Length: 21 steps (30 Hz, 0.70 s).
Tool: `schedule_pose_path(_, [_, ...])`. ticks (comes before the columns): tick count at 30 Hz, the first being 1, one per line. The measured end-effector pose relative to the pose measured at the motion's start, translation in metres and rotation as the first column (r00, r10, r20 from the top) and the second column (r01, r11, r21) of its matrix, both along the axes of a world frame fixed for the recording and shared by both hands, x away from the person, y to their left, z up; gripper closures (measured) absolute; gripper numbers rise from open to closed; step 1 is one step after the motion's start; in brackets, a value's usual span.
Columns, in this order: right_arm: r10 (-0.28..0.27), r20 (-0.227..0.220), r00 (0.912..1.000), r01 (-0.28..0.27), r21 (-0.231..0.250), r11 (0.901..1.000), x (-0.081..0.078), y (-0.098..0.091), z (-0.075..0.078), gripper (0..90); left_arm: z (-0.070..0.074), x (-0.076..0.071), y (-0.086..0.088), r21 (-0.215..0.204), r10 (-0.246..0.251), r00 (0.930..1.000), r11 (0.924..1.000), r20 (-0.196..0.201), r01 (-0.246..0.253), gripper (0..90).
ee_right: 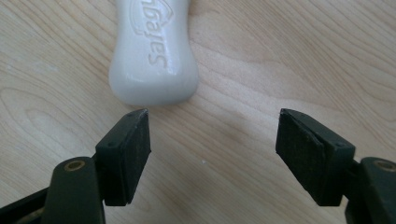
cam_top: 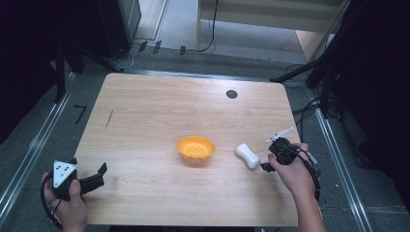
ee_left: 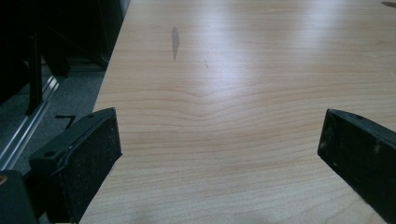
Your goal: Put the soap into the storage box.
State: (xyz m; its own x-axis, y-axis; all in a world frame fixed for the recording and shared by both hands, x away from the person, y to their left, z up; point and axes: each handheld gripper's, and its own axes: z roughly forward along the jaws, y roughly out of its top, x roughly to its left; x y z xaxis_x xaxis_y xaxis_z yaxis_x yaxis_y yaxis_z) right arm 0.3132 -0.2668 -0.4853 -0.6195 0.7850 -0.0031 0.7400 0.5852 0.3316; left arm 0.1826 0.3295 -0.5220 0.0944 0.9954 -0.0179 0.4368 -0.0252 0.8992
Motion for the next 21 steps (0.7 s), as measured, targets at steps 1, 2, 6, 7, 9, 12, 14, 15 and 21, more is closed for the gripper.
schedule_pose_path(1, [0.003, -0.012, 0.9999, -0.003, -0.005, 1.0, 0.003, 0.004, 0.001, 26.2, 0.0, 0.0, 0.0, 0.002, -0.001, 1.0, 1.0, 0.001, 0.001, 0.0])
schedule_pose_path(2, [0.006, -0.02, 0.9998, -0.006, -0.003, 1.0, 0.004, 0.005, 0.001, 25.9, 0.0, 0.0, 0.0, 0.001, -0.001, 1.0, 1.0, 0.001, 0.001, 0.0])
schedule_pose_path(6, [0.013, -0.041, 0.9991, -0.013, -0.003, 0.9999, 0.007, 0.012, 0.0, 22.5, 0.0, 0.0, -0.001, 0.004, 0.004, 1.0, 1.0, -0.002, -0.004, 0.0])
schedule_pose_path(7, [0.011, -0.045, 0.9989, -0.011, -0.002, 0.9999, 0.008, 0.013, 0.0, 21.4, 0.0, 0.0, -0.001, 0.004, 0.005, 1.0, 1.0, 0.0, -0.005, 0.0])
schedule_pose_path(9, [0.018, -0.051, 0.9985, -0.018, 0.004, 0.9998, 0.009, 0.016, 0.0, 20.2, 0.0, 0.0, -0.001, 0.001, 0.001, 1.0, 1.0, 0.002, -0.001, 0.0])
schedule_pose_path(12, [0.027, -0.049, 0.9984, -0.026, 0.01, 0.9996, 0.01, 0.021, 0.001, 19.5, 0.0, 0.0, -0.001, 0.003, 0.002, 1.0, 1.0, 0.0, -0.002, 0.0])
schedule_pose_path(14, [0.025, -0.049, 0.9985, -0.024, 0.008, 0.9997, 0.012, 0.024, 0.002, 19.5, 0.0, 0.0, -0.001, 0.003, 0.003, 1.0, 1.0, 0.001, -0.003, 0.0])
schedule_pose_path(15, [0.025, -0.049, 0.9985, -0.024, 0.008, 0.9997, 0.012, 0.024, 0.002, 19.5, 0.0, 0.0, -0.001, 0.003, 0.003, 1.0, 1.0, 0.001, -0.003, 0.0])
schedule_pose_path(21, [0.015, -0.041, 0.999, -0.014, 0.016, 0.9998, 0.018, 0.031, 0.003, 19.4, 0.0, 0.0, -0.001, 0.002, 0.002, 1.0, 1.0, 0.002, -0.002, 0.0])
